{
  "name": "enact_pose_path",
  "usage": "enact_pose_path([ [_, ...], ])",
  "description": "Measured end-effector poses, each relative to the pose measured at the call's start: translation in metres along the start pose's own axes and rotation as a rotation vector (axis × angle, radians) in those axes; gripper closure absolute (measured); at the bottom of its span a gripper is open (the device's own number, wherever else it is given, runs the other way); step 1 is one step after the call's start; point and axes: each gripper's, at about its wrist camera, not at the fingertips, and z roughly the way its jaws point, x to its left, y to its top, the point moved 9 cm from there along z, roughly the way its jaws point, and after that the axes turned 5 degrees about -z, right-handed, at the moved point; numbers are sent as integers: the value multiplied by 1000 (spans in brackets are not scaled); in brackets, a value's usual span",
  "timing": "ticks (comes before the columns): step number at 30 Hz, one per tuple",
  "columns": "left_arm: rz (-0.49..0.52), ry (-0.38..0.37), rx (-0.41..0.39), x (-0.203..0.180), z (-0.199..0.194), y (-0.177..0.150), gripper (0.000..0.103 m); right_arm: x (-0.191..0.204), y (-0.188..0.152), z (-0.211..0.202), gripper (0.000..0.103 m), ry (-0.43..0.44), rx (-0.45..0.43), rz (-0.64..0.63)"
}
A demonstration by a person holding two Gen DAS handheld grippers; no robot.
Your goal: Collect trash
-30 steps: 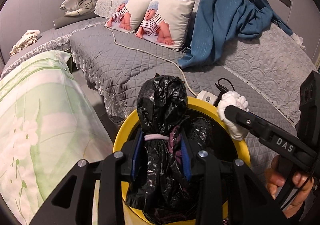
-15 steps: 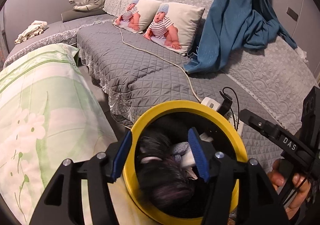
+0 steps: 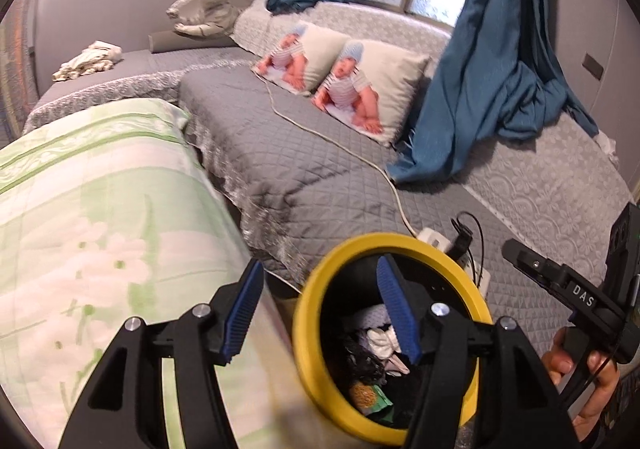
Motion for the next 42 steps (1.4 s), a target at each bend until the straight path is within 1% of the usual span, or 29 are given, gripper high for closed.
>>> enact_pose_path([
  [6, -56, 39, -71, 43, -41, 11, 46, 39, 8, -10, 30, 47, -22, -53],
  [8, -79, 64, -102, 62, -60, 13, 41, 58, 11, -13, 28, 71, -33, -79],
  [10, -102, 83, -128, 79, -76, 13, 39, 77, 11, -16, 26, 80, -42, -109],
  [13, -130, 114, -176, 104, -105, 11, 35, 109, 7, -17, 25, 121, -33, -150],
  [15, -143, 149, -208, 121, -125, 9, 31, 131, 1, -17, 24, 138, -22, -188],
  [18, -162, 199, -250, 141, -153, 6, 29, 159, -6, -15, 24, 165, -6, -225],
  [19, -172, 227, -273, 150, -166, 5, 26, 170, -9, -16, 24, 182, 1, -242],
  [21, -186, 264, -315, 160, -187, 2, 20, 190, -14, -17, 23, 208, 4, -276],
  [22, -193, 279, -340, 166, -199, 1, 17, 202, -17, -19, 20, 225, 8, -300],
  [25, -206, 318, -394, 178, -230, -5, 10, 234, -27, -28, 18, 269, 0, -367],
  [26, -207, 328, -406, 181, -236, -7, 9, 243, -29, -32, 18, 277, -10, -383],
  [28, -203, 362, -435, 187, -254, -11, 8, 258, -32, -41, 12, 288, -39, -409],
  [31, -194, 403, -456, 191, -271, -18, 8, 274, -33, -54, 8, 287, -92, -410],
  [33, -194, 428, -463, 191, -281, -23, 8, 278, -32, -61, 8, 299, -116, -385],
  [34, -198, 428, -464, 192, -285, -25, 8, 279, -30, -64, 9, 298, -126, -381],
  [35, -204, 431, -467, 193, -289, -28, 8, 282, -30, -68, 9, 294, -143, -385],
  [39, -214, 488, -509, 197, -312, -35, 8, 288, -33, -81, 8, 256, -201, -411],
  [42, -210, 515, -541, 194, -324, -42, 8, 288, -37, -89, 8, 246, -233, -421],
])
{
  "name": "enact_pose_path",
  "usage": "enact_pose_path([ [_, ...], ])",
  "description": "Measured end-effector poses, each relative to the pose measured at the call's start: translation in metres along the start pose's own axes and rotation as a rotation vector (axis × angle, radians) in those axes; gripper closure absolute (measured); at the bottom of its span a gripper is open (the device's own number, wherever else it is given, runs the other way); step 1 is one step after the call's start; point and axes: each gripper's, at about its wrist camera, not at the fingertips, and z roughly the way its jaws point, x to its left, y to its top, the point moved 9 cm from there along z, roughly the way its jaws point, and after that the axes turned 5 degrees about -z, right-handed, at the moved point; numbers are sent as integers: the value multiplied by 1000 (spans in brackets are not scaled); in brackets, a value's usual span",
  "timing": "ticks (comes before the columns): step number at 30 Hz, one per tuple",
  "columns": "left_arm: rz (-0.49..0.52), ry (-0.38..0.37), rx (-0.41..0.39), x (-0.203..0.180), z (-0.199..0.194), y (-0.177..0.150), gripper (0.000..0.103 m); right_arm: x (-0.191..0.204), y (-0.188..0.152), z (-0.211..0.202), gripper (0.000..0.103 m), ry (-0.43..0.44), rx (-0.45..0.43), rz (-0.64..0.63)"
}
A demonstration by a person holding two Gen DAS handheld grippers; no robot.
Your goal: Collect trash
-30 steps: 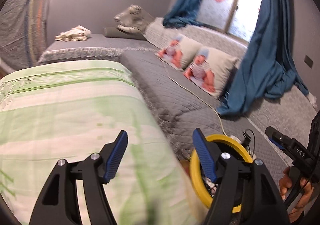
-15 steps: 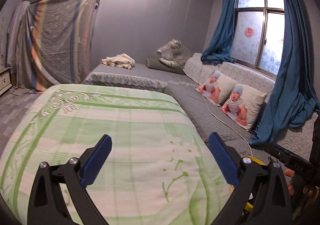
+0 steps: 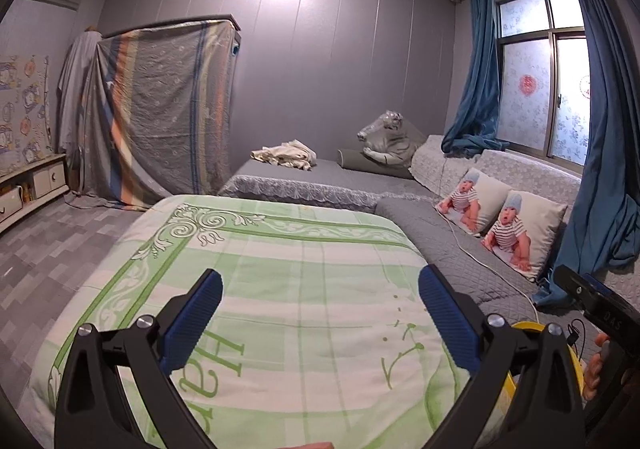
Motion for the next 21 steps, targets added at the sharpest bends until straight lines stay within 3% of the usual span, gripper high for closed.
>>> enact_pose_path([
  [8, -17, 12, 0, 0, -11, -26, 8, 2, -19, -15, 8, -132, -80, -28],
  [13, -44, 11, 31, 4, -10, -41, 8, -3, -29, -17, 8, -148, -93, 1],
  [21, -35, 25, 2, -1, -21, -46, 8, -6, -47, -10, 8, -127, -45, 25],
])
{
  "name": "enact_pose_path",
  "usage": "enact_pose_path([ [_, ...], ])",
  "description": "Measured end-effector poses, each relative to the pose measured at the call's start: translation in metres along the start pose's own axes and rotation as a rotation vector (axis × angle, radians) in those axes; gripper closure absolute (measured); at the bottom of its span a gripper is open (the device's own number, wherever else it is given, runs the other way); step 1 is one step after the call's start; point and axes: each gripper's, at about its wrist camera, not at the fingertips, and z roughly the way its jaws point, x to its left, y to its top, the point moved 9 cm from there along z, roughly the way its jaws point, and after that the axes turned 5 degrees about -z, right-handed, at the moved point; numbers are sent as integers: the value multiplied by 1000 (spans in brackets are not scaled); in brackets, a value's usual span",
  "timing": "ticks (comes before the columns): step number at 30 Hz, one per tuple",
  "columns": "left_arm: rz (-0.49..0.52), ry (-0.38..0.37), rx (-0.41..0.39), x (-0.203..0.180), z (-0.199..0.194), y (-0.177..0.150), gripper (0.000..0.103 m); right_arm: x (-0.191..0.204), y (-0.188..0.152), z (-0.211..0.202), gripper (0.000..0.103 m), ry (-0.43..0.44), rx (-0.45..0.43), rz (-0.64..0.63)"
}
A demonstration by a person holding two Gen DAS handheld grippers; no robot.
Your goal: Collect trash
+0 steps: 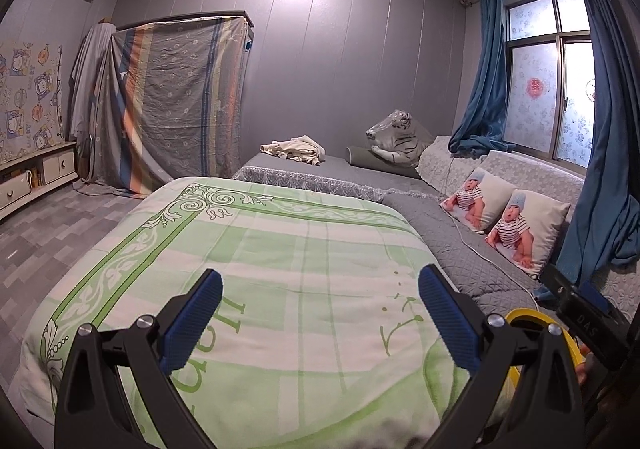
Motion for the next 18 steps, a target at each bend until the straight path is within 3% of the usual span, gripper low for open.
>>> enact_pose_path([
  [18, 0, -10, 16, 0, 6, -3, 8, -2, -12, 13, 8, 2, 39, 2],
])
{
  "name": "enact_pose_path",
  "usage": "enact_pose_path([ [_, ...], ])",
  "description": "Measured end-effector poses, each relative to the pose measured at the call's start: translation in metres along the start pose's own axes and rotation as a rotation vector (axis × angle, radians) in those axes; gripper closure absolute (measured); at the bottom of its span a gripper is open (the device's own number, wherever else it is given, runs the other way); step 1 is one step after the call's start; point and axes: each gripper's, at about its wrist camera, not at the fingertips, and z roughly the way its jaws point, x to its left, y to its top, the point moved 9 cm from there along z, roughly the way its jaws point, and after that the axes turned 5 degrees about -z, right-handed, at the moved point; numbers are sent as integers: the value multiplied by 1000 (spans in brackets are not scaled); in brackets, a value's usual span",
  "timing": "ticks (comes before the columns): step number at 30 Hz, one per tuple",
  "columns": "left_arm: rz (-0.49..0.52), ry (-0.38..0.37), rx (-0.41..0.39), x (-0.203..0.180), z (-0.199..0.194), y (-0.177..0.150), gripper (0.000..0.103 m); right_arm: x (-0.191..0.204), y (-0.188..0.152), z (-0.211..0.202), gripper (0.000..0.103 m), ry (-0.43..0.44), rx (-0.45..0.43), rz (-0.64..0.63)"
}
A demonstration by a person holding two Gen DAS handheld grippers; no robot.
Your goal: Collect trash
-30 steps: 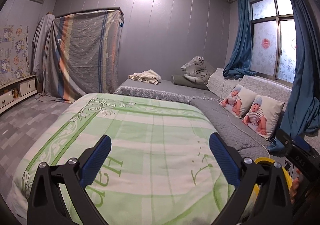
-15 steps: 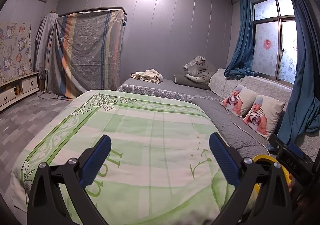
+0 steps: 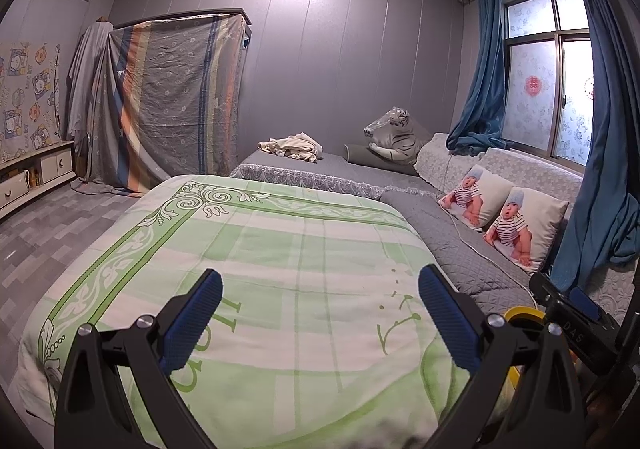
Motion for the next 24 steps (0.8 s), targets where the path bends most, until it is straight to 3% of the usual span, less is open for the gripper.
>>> enact_pose_path([
  [24, -5, -22, 23, -3, 1, -3, 8, 2, -7, 3, 8, 10, 15, 2],
])
